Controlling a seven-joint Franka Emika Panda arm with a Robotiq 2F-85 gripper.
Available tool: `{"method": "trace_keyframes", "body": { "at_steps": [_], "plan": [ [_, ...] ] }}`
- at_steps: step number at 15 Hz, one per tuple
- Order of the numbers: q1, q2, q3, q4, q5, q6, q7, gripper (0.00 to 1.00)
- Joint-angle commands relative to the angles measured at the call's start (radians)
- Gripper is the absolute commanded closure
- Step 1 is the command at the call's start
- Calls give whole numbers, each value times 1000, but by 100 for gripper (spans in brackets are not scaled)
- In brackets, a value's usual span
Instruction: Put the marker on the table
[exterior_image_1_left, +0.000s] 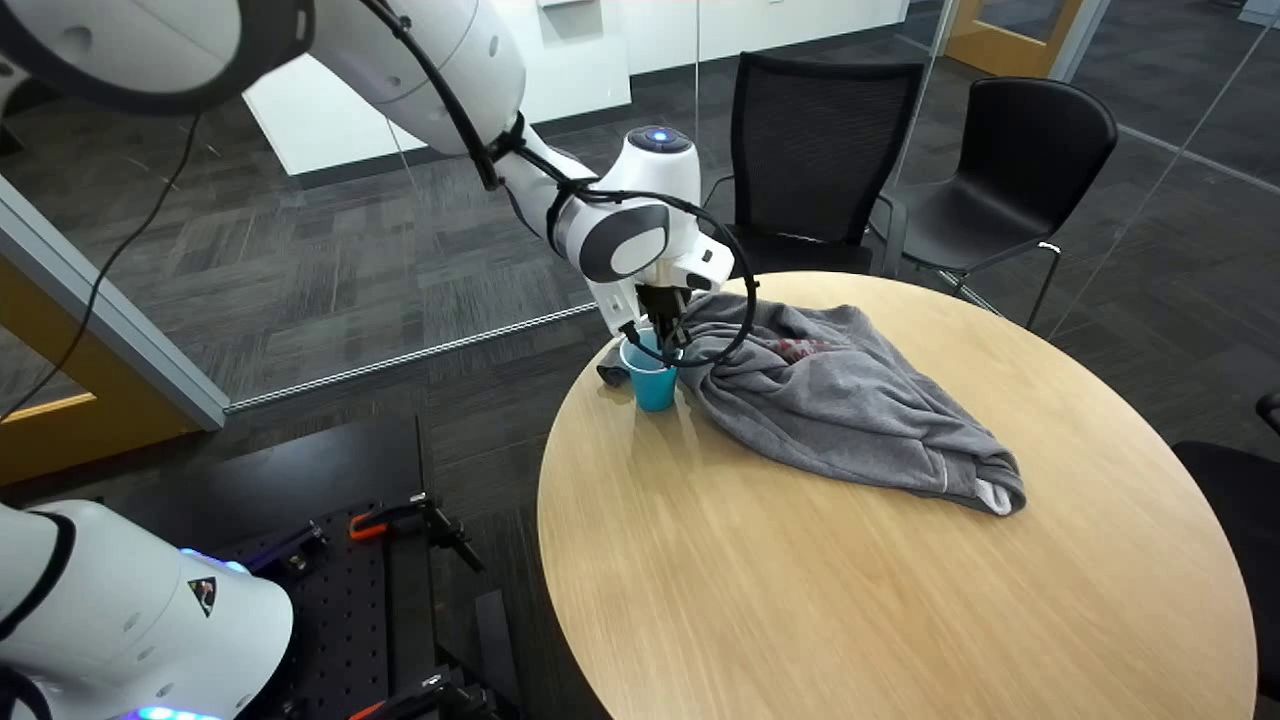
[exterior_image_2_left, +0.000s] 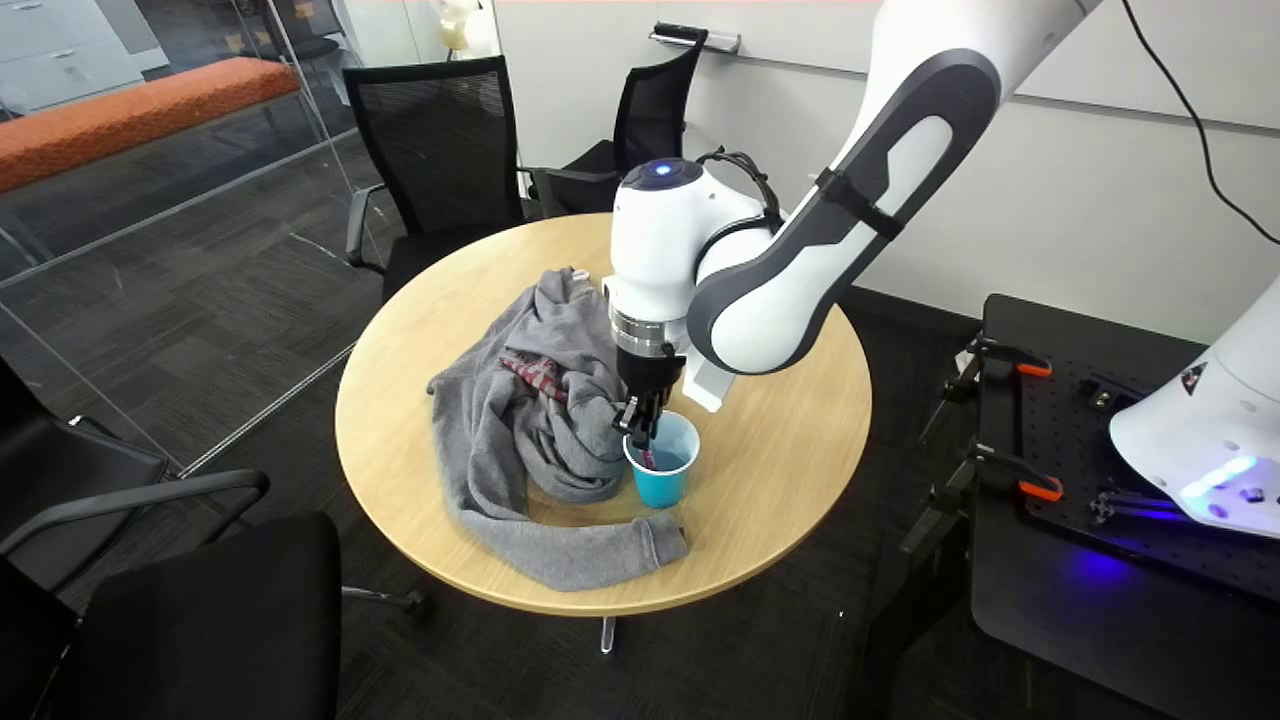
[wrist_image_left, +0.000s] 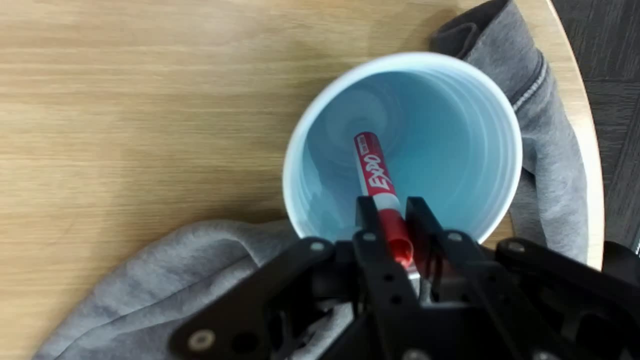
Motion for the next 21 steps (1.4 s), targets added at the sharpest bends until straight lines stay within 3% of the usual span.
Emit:
{"method": "trace_keyframes", "body": {
  "at_steps": [1, 8, 16, 21],
  "plan": [
    [61, -97, -56, -94, -29, -16, 93, 95],
    [104, -267, -98, -255, -85, 26, 180, 95],
    [59, -517, -93, -489, -97, 172, 223, 95],
    [-36, -566, -80, -510, -46, 124, 241, 95]
  ]
}}
